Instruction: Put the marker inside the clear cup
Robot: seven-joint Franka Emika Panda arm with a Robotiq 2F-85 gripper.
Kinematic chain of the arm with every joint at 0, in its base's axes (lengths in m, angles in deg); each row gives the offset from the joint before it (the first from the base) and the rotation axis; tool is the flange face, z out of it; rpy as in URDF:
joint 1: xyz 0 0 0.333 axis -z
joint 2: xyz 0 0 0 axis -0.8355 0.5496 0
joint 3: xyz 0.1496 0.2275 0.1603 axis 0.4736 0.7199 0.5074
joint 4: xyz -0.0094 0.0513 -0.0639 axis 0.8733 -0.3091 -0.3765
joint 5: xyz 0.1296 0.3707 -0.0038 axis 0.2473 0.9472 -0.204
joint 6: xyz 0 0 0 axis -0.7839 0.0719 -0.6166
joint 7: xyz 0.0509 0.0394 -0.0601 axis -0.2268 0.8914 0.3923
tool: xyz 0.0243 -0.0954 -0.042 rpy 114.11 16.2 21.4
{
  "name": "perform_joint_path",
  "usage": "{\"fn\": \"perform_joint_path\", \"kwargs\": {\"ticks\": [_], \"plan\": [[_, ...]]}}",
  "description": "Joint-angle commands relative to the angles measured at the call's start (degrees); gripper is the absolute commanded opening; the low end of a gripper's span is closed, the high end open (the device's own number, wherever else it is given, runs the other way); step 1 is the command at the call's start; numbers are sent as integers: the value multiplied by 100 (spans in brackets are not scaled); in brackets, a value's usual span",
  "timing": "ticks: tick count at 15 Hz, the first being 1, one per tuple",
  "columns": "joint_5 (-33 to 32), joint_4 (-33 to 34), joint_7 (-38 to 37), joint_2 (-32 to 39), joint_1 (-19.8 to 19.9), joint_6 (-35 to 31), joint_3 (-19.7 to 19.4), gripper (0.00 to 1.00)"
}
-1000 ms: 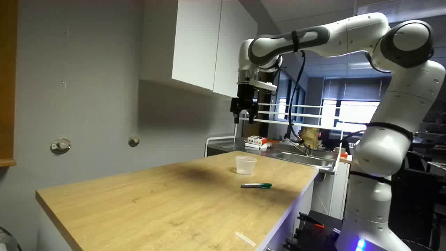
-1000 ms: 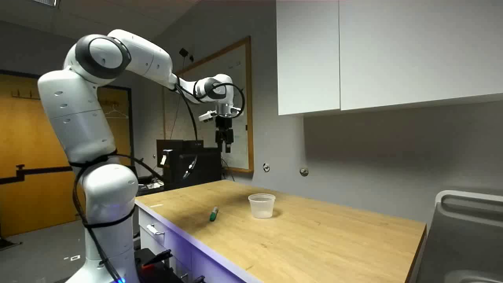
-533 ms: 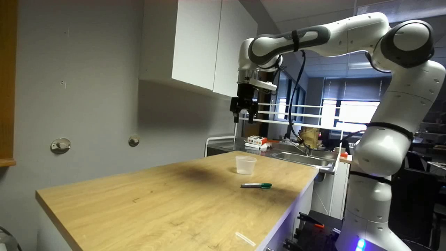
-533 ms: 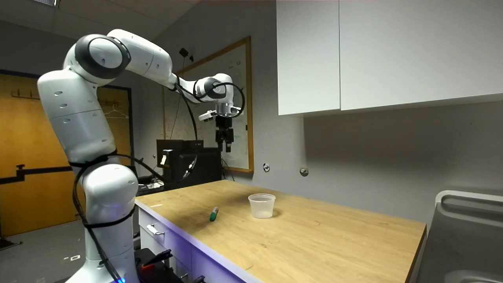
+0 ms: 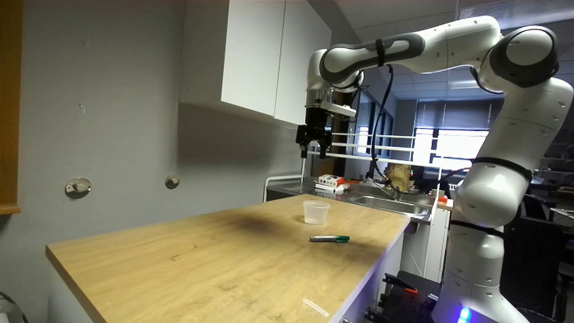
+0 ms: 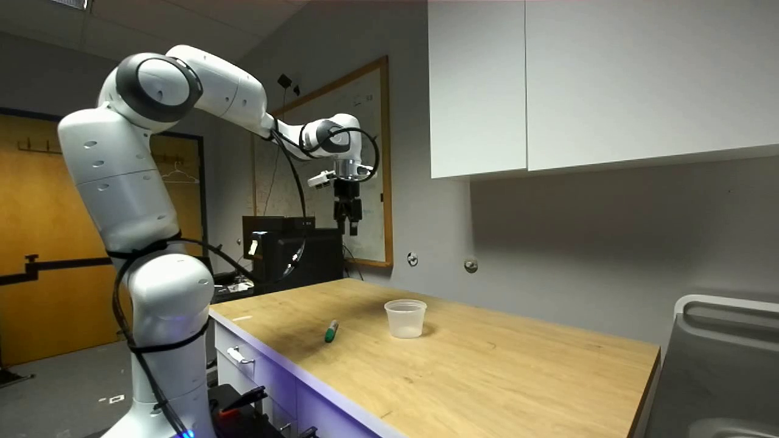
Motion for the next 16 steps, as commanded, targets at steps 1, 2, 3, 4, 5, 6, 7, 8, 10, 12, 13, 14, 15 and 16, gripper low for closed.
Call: {"fn": "perform_joint_path", "kwargs": {"ticks": [1,2,3,4,5,6,7,8,10,12,13,14,15,16], "plan": [[-6,11,-5,4,-24,11,-21,100],[-17,17,-7,28,-21,11,-20,100],[-27,13,4,51,-19,-10,-22,100],[-57,10,-36,86,-6,-51,-20,100],[-61,4,-28,141,10,-113,-42,100],[-66,-3,-22,197,28,-169,-70,100],[-54,-17,10,266,48,-230,-117,100],[-19,-30,72,326,56,-266,-169,100],[65,-81,298,463,68,-336,-300,100],[105,-144,503,571,76,-353,-416,100],[153,-155,593,627,80,-322,-468,100],[267,-174,820,652,67,-248,-537,100],[346,-180,1092,717,56,-202,-593,100],[422,-190,1364,775,54,-136,-645,100]]}}
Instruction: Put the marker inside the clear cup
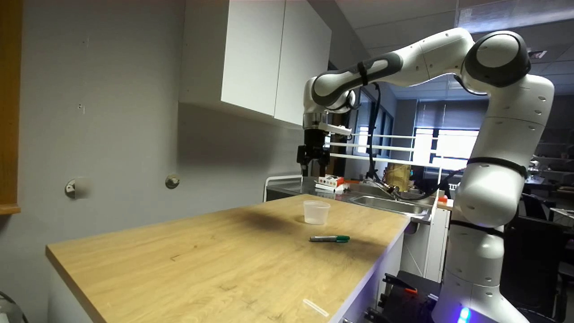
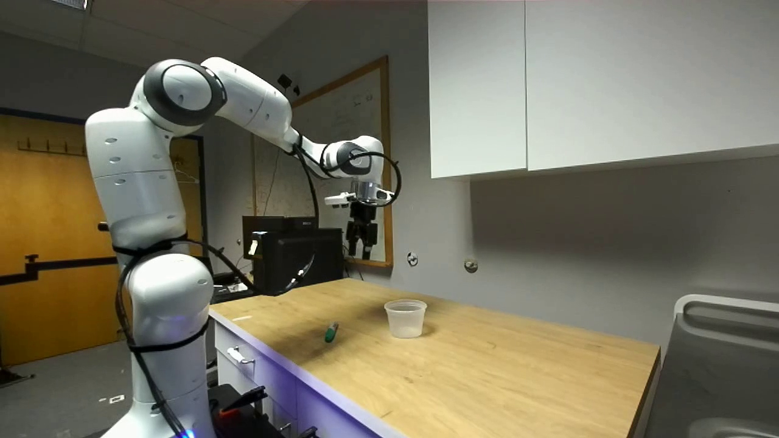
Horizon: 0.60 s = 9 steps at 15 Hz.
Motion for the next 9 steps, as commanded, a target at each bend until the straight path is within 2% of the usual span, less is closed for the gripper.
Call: {"fn": "perform_joint_path", "kwargs": {"ticks": [1,5,9], "plan": [[295,-44,995,124,-7,222,-191,100],[64,-424,1954,146,30,369,-306,100],[-242,-963,2526,170,60,159,-364,100]]}}
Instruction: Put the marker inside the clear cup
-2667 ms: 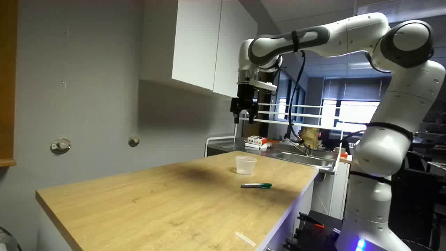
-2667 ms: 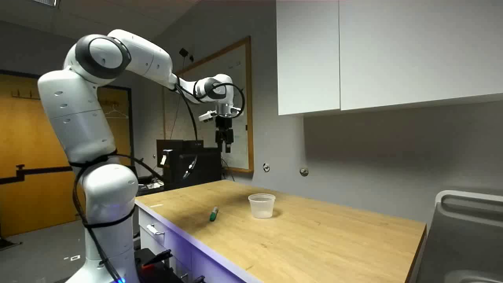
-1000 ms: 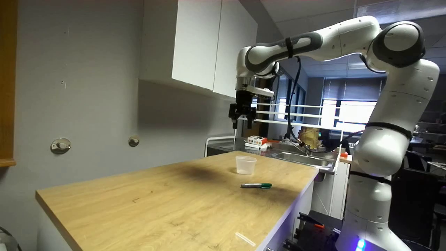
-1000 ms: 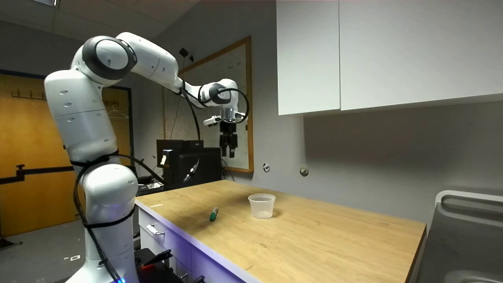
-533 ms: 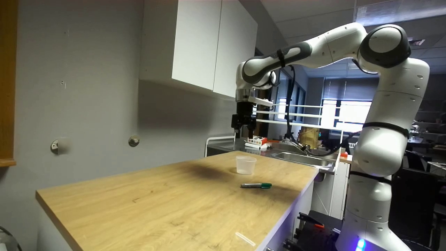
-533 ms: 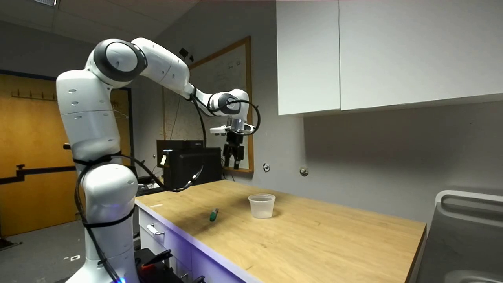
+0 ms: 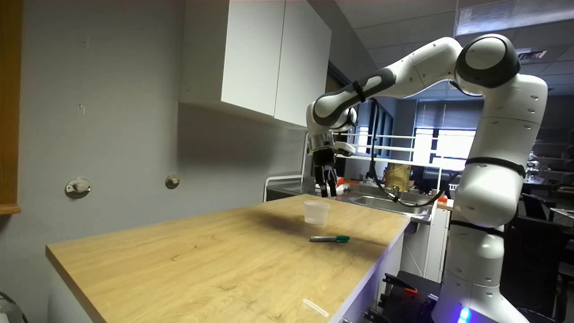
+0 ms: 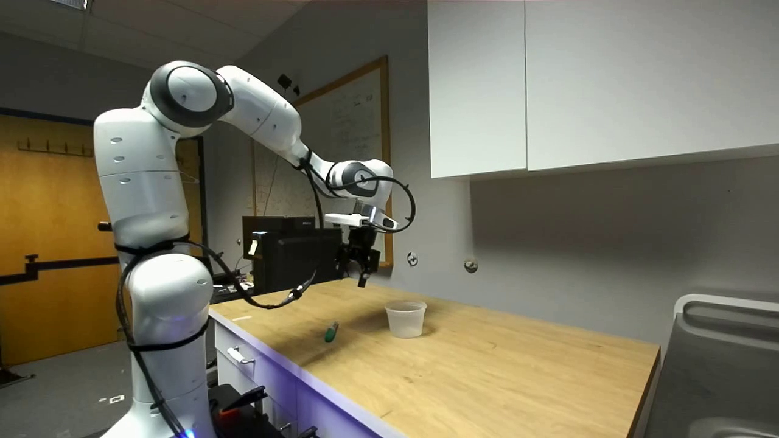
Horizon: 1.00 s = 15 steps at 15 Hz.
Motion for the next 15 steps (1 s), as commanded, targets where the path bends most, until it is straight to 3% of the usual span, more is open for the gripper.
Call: {"fn": "perform_joint_path", "kwargs": {"ticks": [1,10,15], "plan": [[-220,-403,383,-3,15,-151,-29,100],[-91,-1063,-203,-46,-410,-836,452,100],[-365,-1209,77,228,-409,-944,443,100]]}}
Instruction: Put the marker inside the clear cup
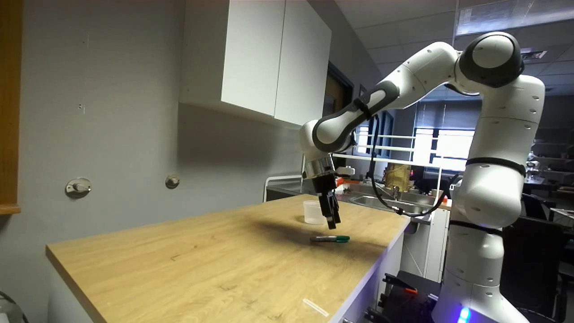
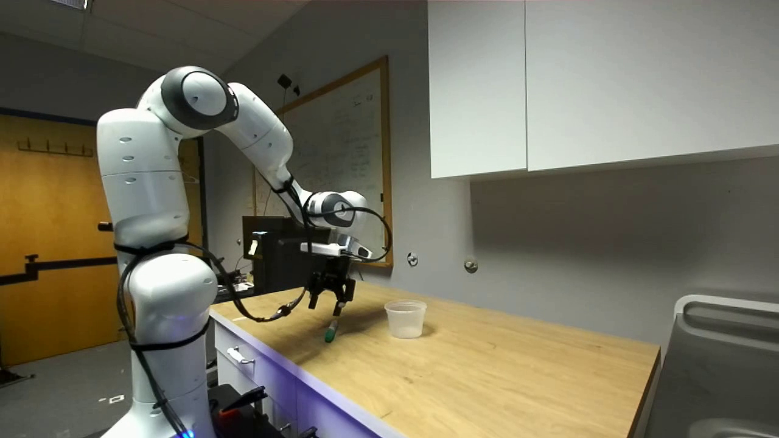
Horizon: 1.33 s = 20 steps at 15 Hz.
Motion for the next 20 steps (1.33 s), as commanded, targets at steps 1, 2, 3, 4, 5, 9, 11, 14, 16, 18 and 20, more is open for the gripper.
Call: {"fn": "perform_joint_path", "kwargs": {"ticks": [1,2,3,4,5,9,11,14,16,18,20], "plan": [[-264,-62,177,213,57,-125,-42,100],[-321,-67,234,274,68,-146,-57,100],[-352,-23,284,386,87,-131,-72,100],[-375,6,317,468,99,-121,-78,100],[-396,37,331,563,103,-122,-78,100],[-496,94,358,829,102,-176,-57,75],[-547,117,366,910,114,-212,-63,68],[-627,196,341,915,147,-158,-83,45],[-631,225,332,868,158,-141,-83,30],[-620,249,329,805,159,-127,-83,14],[-592,279,289,740,164,-124,-86,3]]}}
